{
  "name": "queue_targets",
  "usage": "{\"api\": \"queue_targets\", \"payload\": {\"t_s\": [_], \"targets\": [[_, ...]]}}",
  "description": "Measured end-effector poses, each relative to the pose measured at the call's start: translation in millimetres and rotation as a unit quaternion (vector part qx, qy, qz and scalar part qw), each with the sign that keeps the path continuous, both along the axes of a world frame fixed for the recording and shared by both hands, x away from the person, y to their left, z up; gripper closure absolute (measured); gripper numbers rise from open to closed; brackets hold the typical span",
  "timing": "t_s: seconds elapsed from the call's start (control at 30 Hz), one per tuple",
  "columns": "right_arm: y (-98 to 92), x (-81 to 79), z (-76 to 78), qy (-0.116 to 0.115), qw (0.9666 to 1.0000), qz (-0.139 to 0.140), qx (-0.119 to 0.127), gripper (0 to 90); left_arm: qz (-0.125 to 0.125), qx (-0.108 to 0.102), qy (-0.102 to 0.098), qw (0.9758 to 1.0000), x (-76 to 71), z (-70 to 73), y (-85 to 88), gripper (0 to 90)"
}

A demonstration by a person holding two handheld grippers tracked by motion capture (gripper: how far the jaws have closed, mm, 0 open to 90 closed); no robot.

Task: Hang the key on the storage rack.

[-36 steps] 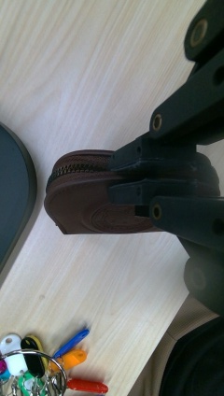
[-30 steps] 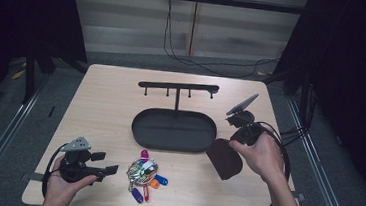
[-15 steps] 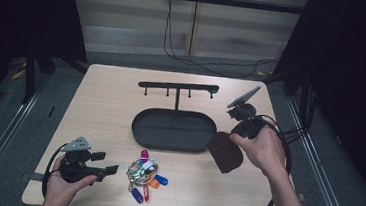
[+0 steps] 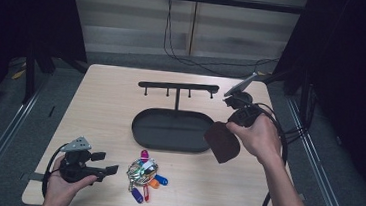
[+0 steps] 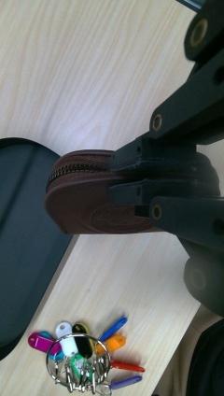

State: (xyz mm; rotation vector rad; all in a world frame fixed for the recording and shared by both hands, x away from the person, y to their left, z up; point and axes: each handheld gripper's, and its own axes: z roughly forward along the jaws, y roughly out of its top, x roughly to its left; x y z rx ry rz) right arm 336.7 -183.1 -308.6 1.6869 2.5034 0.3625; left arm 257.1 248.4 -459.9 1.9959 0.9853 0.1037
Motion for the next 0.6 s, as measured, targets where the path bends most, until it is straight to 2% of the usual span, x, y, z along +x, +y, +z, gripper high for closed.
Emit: {"api": "queue_targets", "payload": {"t_s": [0.37,0.5,0.6], "targets": [[4.6,18.6,3.6,0.0,0.9999,-0.011,-0.002,83.3,0.001,0.001,0.0,1.0,0.0,0.2,1.0,24.3],[6.2,24.3,6.6,-0.018,0.9997,-0.013,0.003,83.4,0.001,0.0,0.001,1.0,-0.2,0.1,0.4,24.3],[7.7,29.6,5.4,-0.01,0.9998,-0.012,0.011,83.3,0.001,0.0,0.001,1.0,0.0,0.0,0.4,24.3]]}}
